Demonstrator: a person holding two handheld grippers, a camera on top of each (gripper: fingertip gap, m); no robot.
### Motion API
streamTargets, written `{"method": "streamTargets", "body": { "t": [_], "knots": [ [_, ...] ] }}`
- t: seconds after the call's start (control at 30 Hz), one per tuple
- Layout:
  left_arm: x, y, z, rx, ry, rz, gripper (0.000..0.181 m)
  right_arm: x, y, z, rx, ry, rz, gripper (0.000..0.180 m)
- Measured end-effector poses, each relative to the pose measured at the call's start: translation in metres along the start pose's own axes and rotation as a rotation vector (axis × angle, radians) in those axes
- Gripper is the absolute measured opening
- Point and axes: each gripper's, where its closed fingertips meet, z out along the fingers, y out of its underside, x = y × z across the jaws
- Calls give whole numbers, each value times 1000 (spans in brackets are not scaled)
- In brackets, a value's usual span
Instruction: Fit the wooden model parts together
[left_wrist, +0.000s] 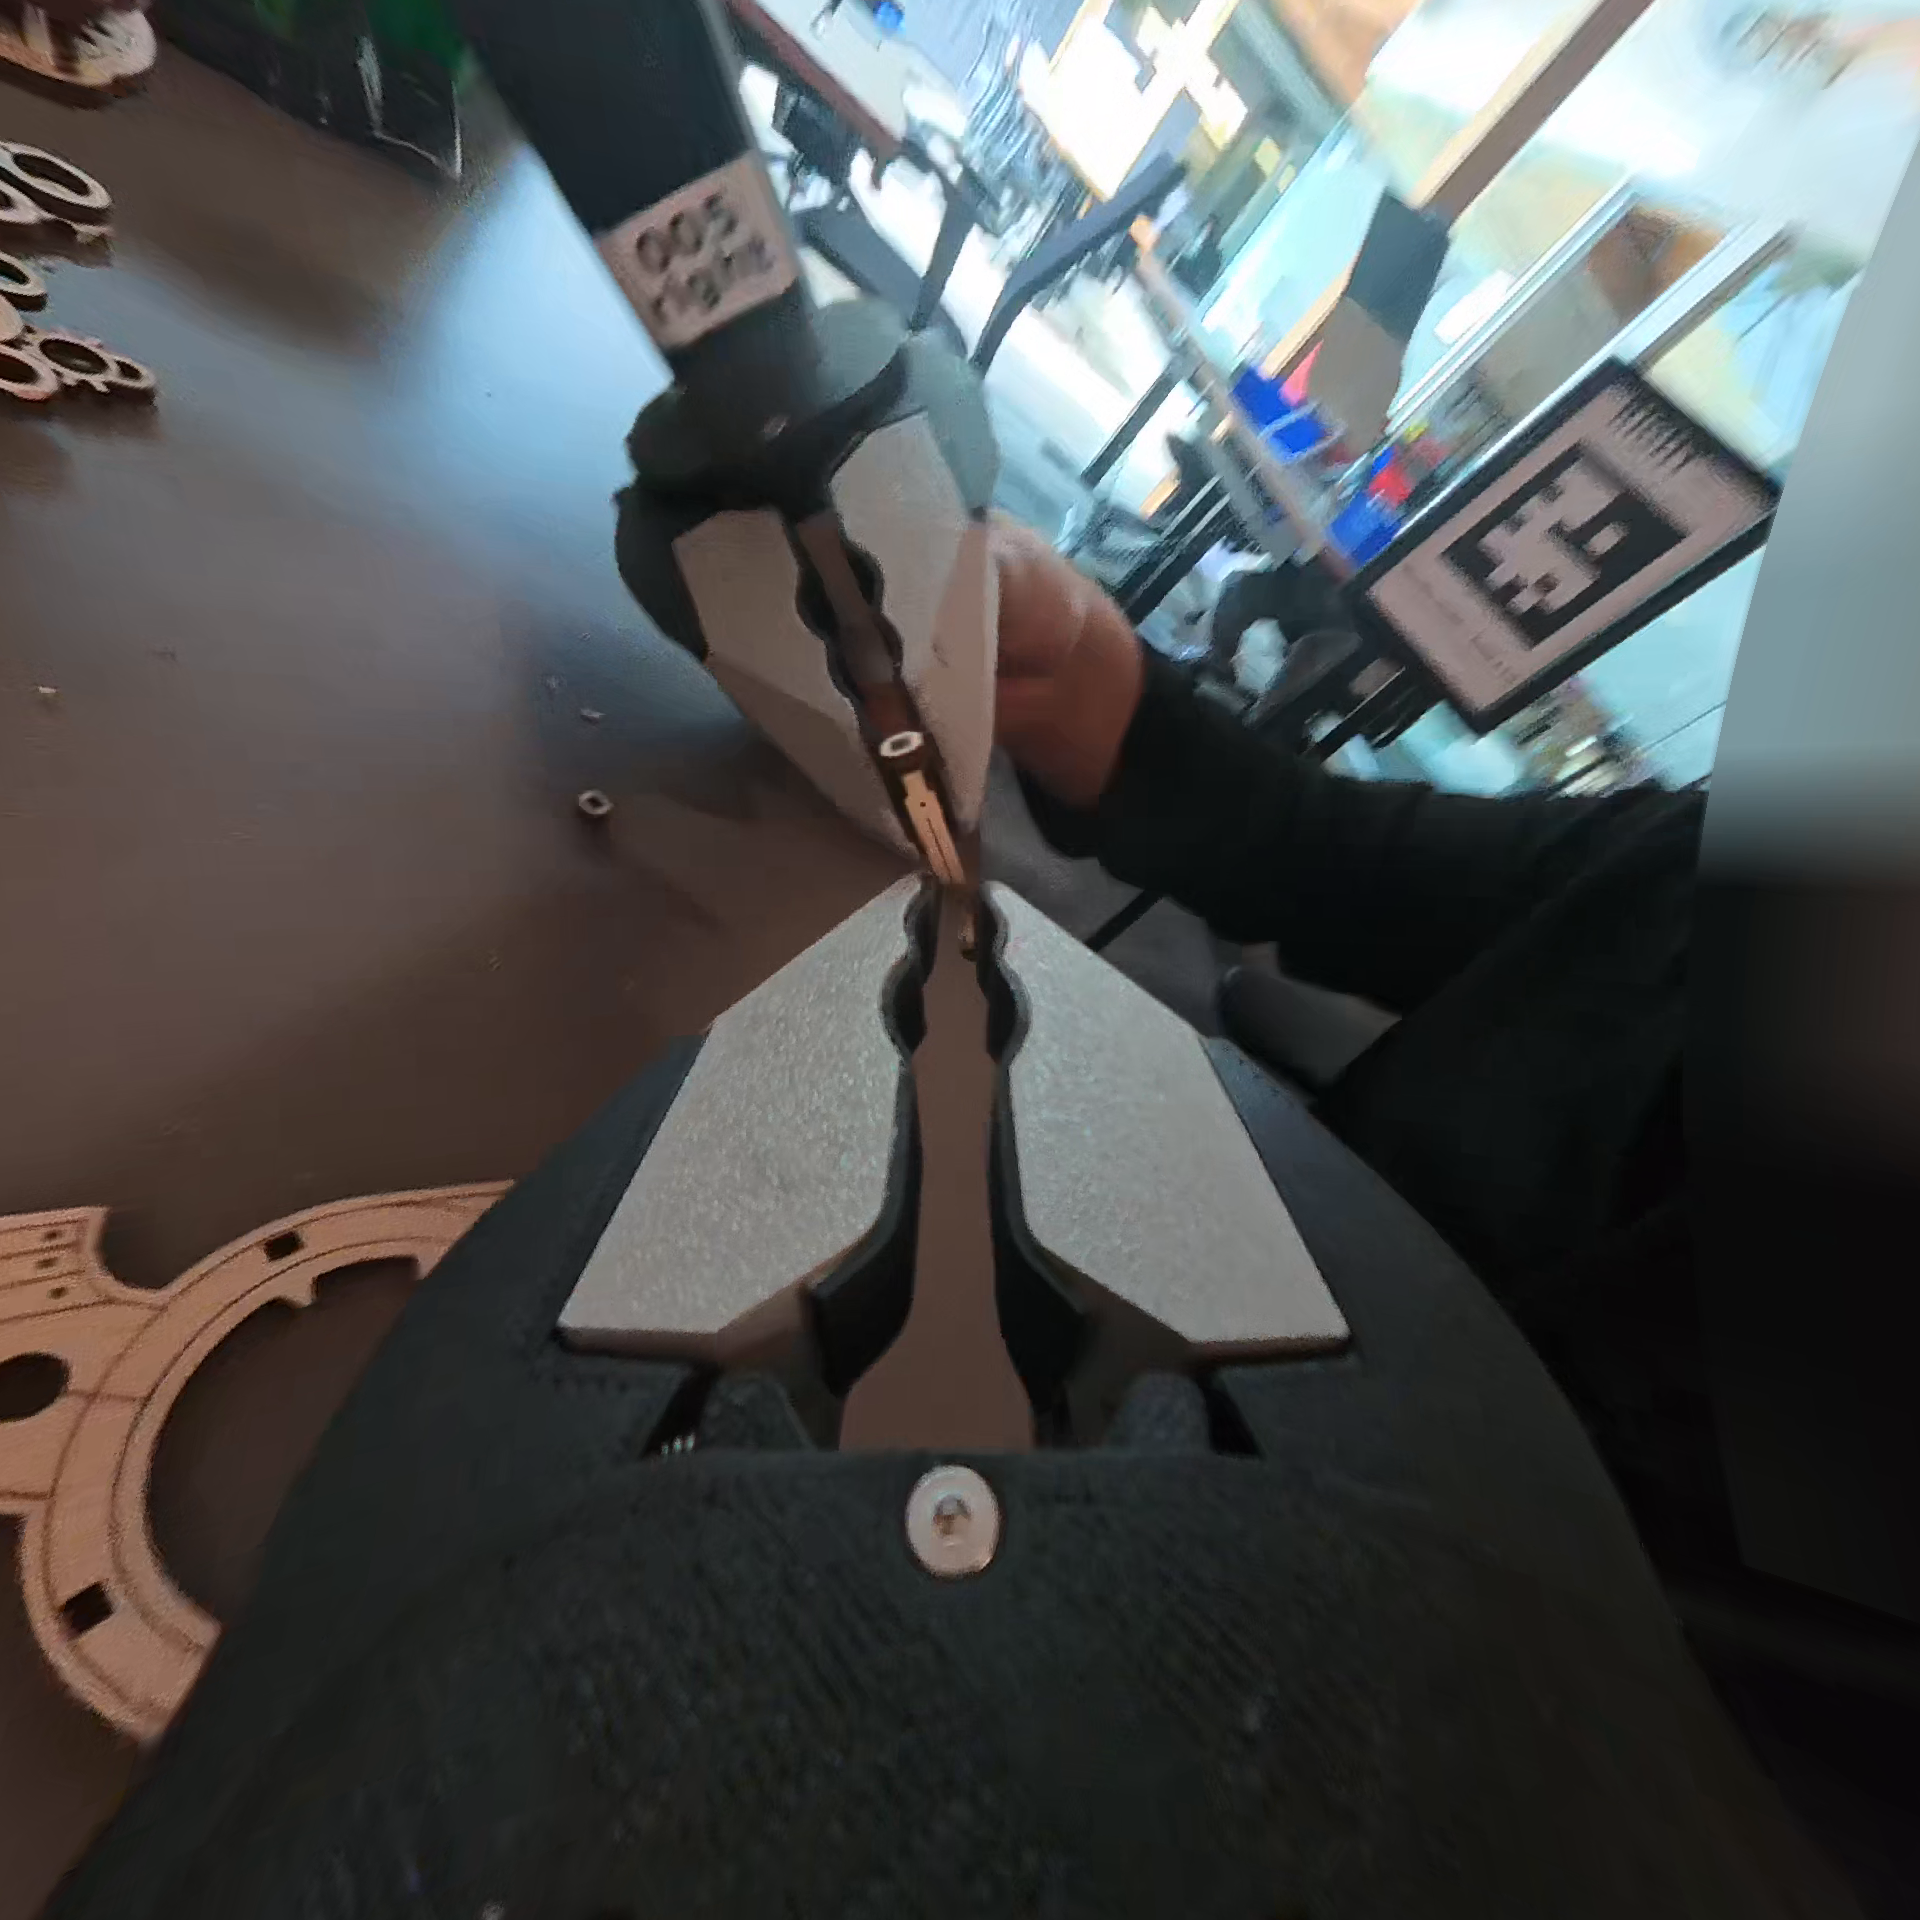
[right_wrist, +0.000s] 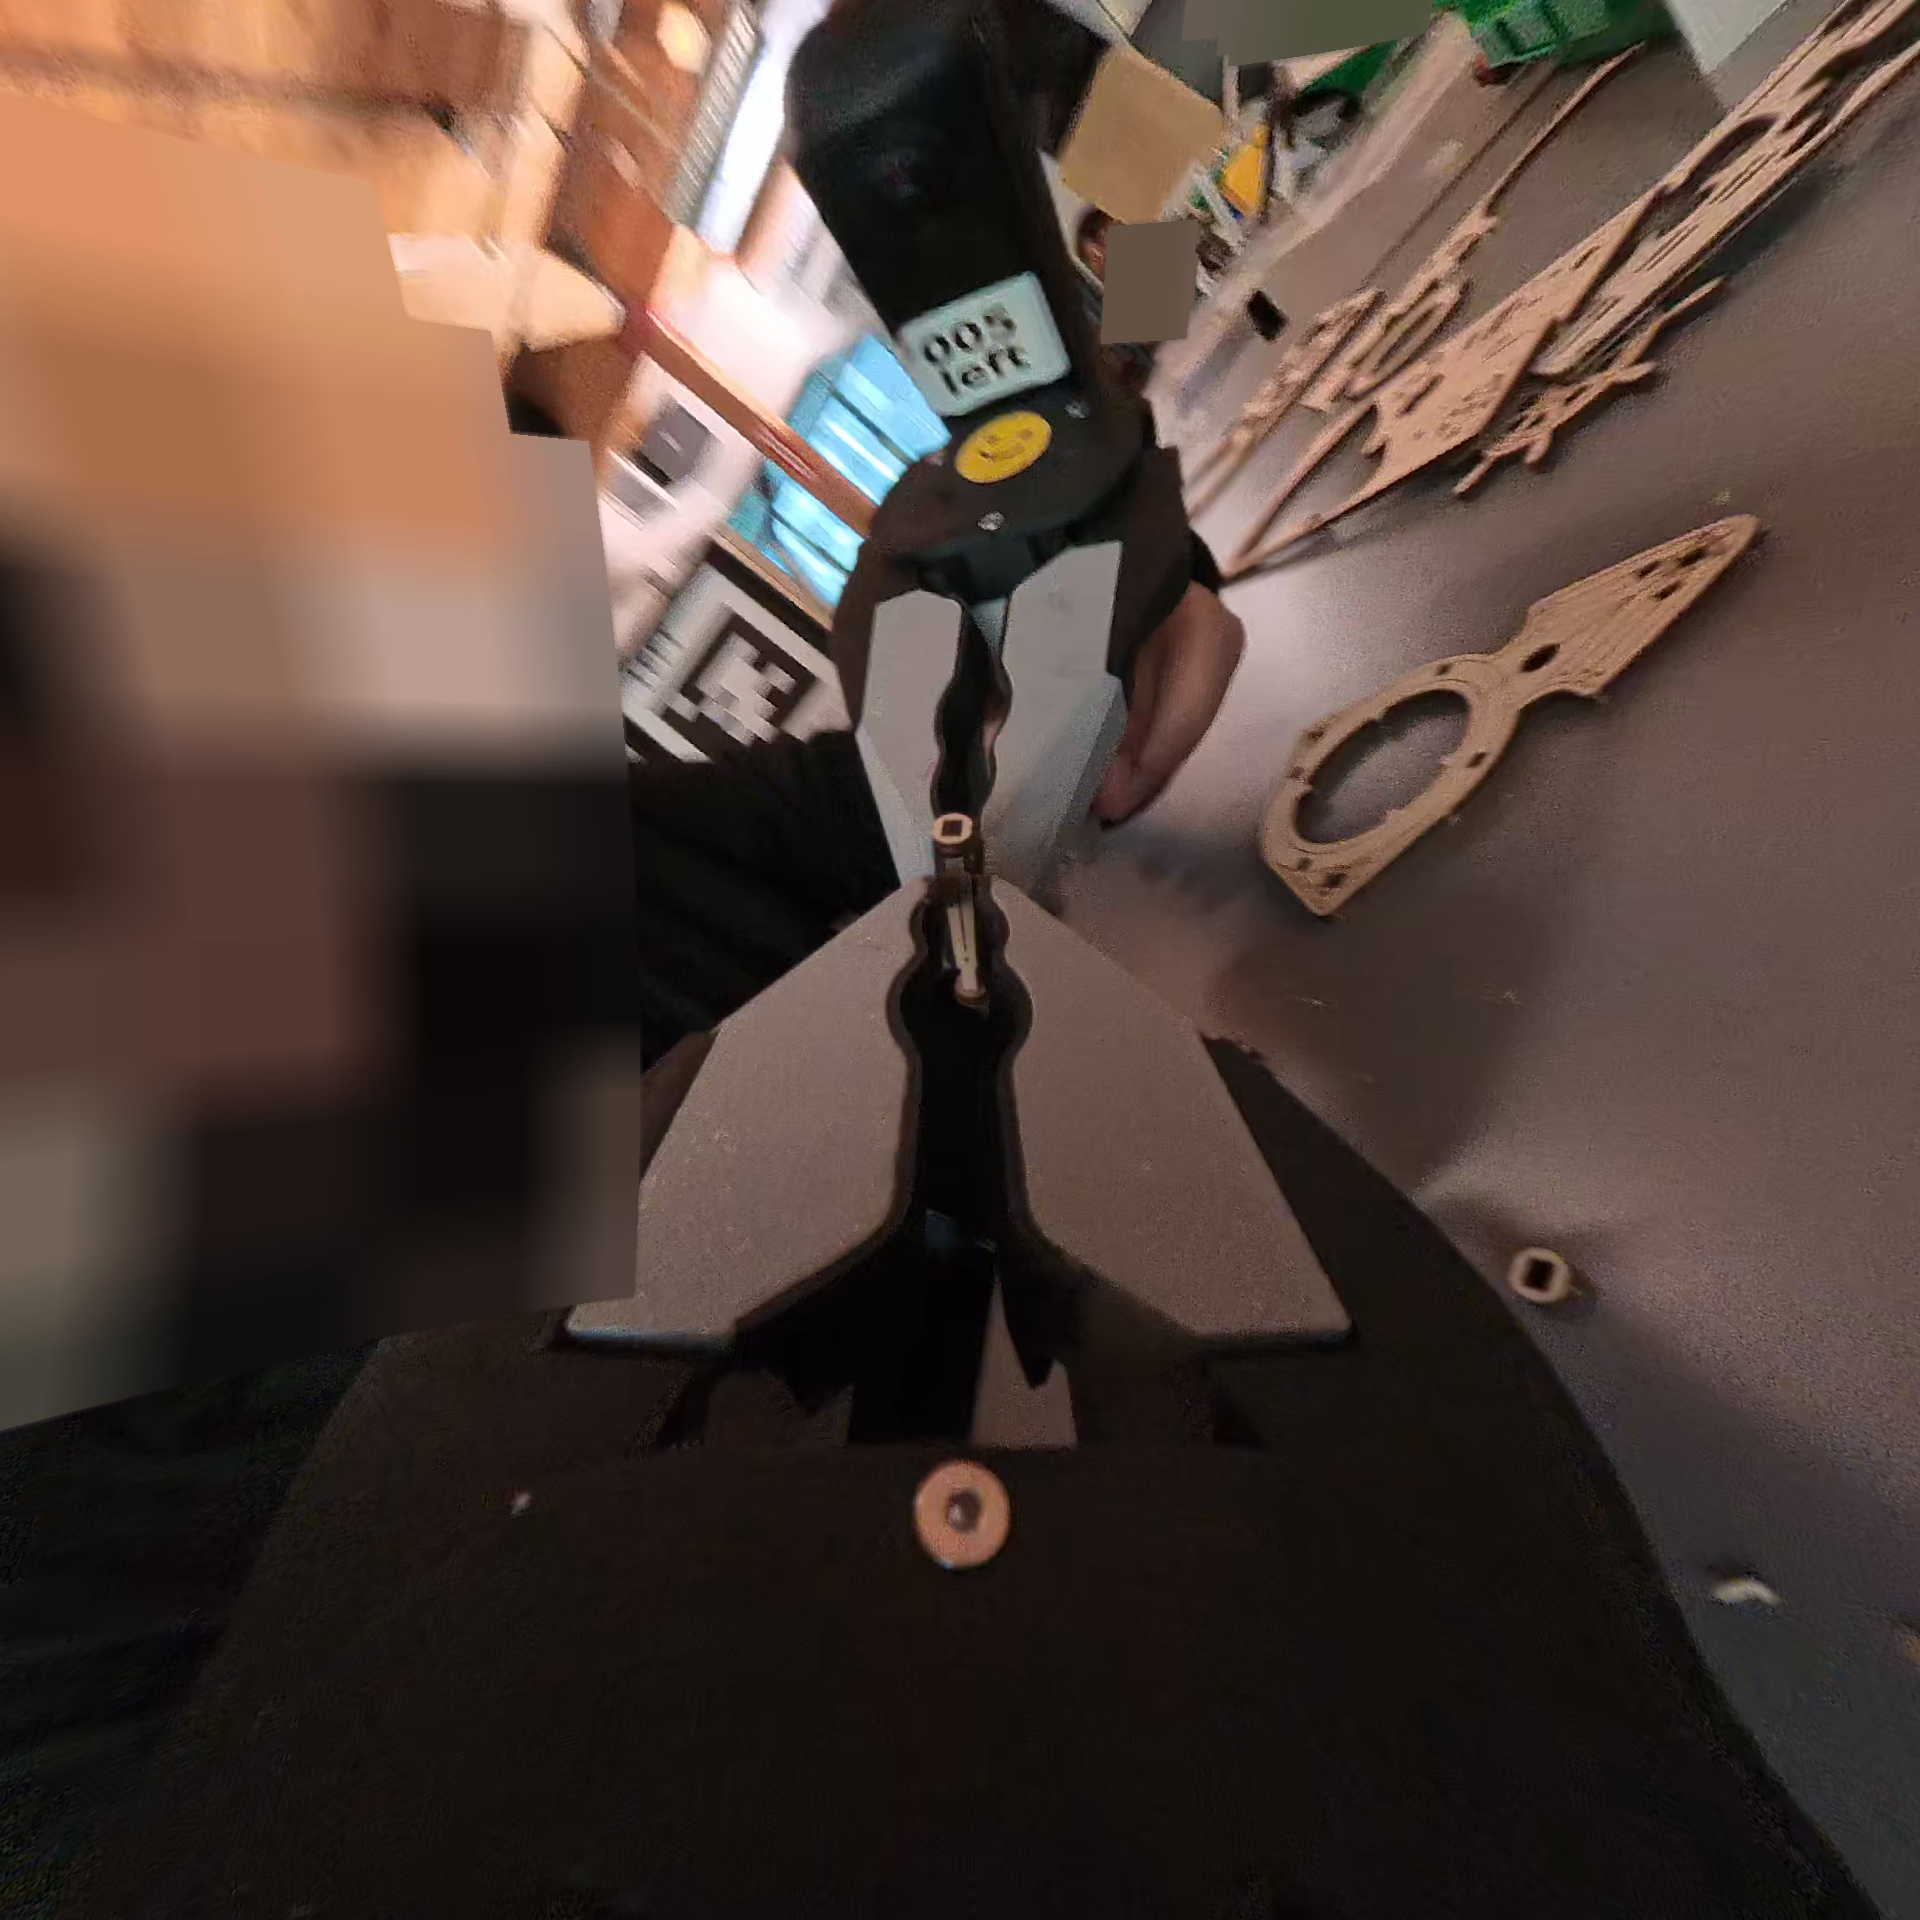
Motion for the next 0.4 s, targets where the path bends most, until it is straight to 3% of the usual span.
{"method": "streamTargets", "body": {
  "t": [0.03,0.23,0.4],
  "knots": [
    [-4,7,1,-33,-43,61,3,3,5,1,-42,58,-72,2],
    [-23,36,11,-200,-222,286,3,25,31,4,-300,379,-399,2],
    [-26,39,10,-228,-267,336,3,28,33,4,-333,425,-475,2]
  ]
}}
